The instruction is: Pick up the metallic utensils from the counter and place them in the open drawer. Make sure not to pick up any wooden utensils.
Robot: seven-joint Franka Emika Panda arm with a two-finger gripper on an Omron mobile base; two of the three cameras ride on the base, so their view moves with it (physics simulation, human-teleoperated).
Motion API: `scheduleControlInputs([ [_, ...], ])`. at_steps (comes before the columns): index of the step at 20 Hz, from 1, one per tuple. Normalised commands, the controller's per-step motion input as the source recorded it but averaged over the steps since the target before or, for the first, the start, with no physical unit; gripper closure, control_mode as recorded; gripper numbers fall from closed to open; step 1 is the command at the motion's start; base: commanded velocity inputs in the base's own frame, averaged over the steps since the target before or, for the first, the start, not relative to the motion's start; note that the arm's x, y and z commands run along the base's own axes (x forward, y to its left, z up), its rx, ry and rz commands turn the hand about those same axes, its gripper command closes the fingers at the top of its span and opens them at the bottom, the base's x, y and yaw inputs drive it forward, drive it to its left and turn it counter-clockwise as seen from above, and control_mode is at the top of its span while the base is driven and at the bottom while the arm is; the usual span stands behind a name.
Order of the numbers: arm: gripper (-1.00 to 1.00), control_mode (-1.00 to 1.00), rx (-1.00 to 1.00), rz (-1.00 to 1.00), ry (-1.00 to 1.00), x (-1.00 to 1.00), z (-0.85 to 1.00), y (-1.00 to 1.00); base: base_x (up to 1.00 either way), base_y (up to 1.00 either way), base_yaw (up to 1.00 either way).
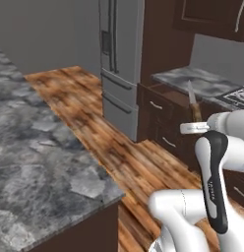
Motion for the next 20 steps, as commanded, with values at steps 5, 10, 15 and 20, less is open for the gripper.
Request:
scheduleControlInputs([
  [5,1.0,1.0,0.0,0.0,0.0,0.0,0.0,0.0,-0.67,-1.0,0.29],
  [10,1.0,1.0,0.0,0.0,0.0,0.0,0.0,0.0,0.55,-1.0,0.2],
  [15,1.0,1.0,0.0,0.0,0.0,0.0,0.0,0.0,1.0,-0.91,0.24],
  [20,1.0,1.0,0.0,0.0,0.0,0.0,0.0,0.0,0.98,-0.53,0.2],
])
